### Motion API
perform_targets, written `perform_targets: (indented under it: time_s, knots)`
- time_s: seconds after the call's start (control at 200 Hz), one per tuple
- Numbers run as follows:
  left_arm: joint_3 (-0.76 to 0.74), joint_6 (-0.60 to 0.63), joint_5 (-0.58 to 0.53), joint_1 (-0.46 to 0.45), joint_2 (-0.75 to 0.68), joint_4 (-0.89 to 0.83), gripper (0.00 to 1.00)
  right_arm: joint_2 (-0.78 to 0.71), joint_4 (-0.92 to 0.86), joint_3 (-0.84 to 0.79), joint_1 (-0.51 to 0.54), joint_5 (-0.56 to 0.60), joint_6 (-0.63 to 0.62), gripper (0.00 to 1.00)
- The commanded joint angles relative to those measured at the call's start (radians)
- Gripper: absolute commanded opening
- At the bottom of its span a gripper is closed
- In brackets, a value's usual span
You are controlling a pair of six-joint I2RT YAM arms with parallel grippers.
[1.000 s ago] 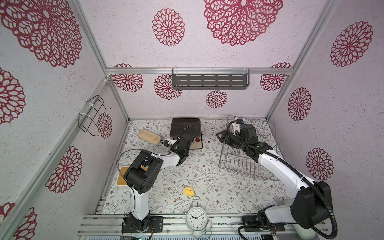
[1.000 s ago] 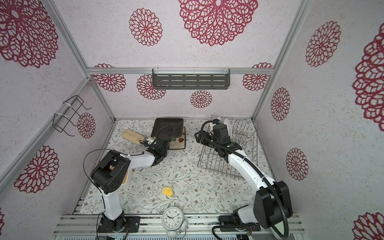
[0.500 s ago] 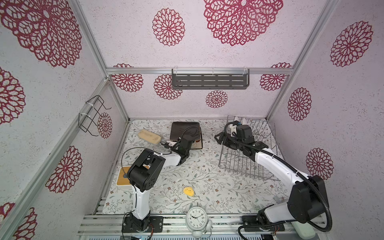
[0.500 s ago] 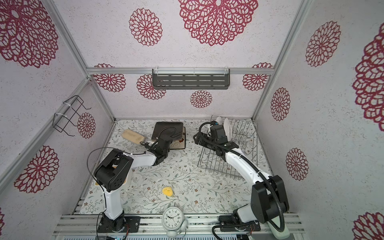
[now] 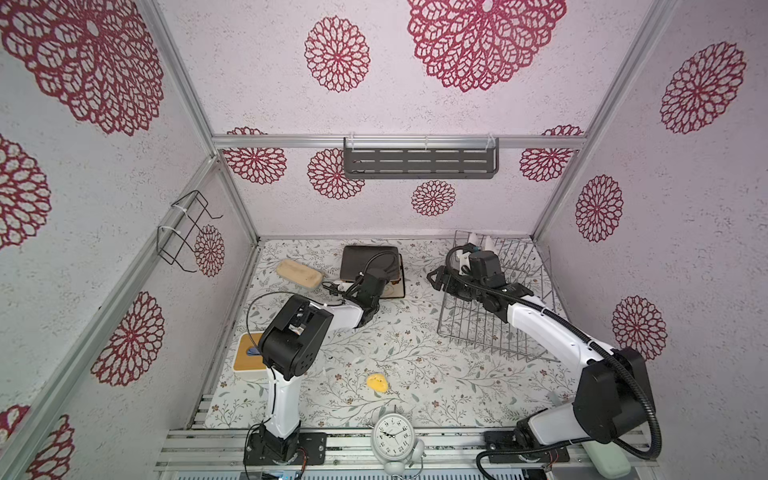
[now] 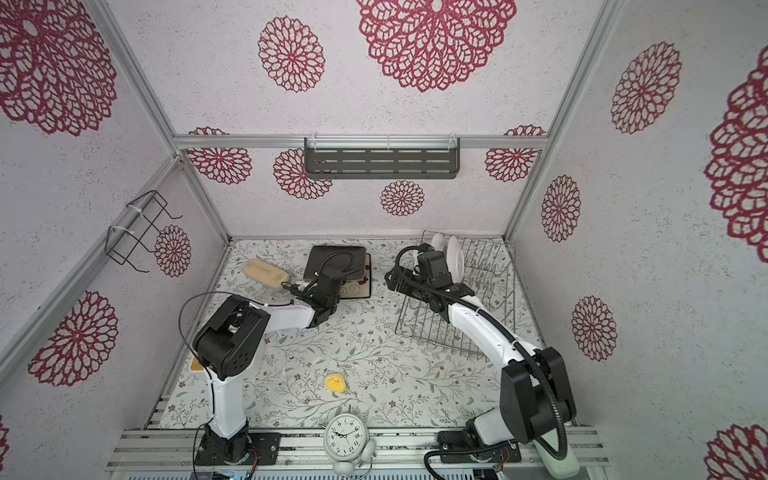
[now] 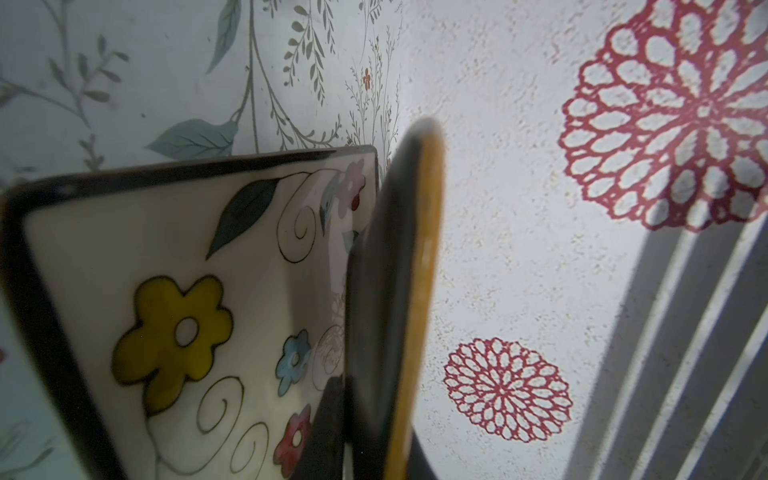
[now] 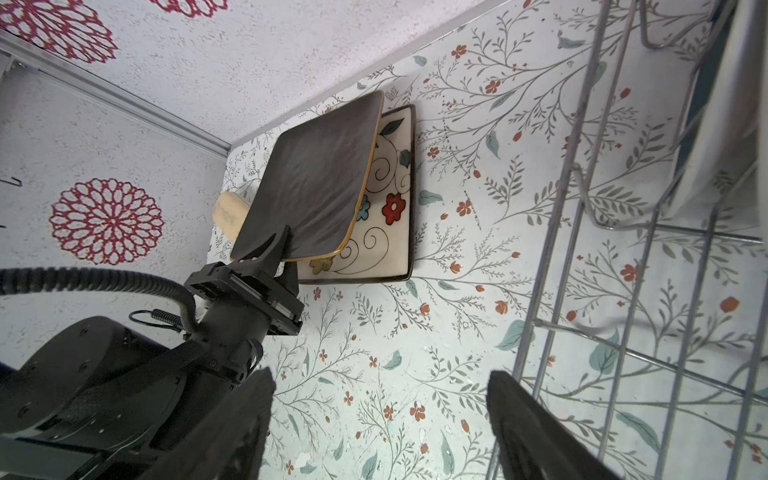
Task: Unload the plates from the dish rack
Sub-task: 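Lower the dark plate onto the flowered plate with the left gripper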
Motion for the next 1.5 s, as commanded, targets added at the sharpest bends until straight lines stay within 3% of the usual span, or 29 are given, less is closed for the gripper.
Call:
perform_targets:
  time_s: [0.0,0.611,0.826,1.126,1.491]
  knots:
    - [0.052,-0.010,-0.029,0.007,-0.003,0.131,0.00,0.009,0.000,0.045,0.006,0.032,-0.025,0.84]
    - [0.046,-0.057,-0.002,0.007,0.017,0.112,0.00,0.004,-0.009,0.043,0.008,0.043,-0.028,0.84]
    - [0.047,-0.076,0.008,0.008,0.024,0.093,0.27,0.000,-0.014,0.037,0.009,0.050,-0.028,0.85]
    - [0.056,-0.085,0.017,0.004,0.021,0.058,0.41,-0.001,-0.021,0.040,0.008,0.056,-0.033,0.85]
    - [0.074,-0.091,0.023,-0.003,0.011,-0.016,0.66,-0.004,-0.023,0.040,0.008,0.062,-0.038,0.85]
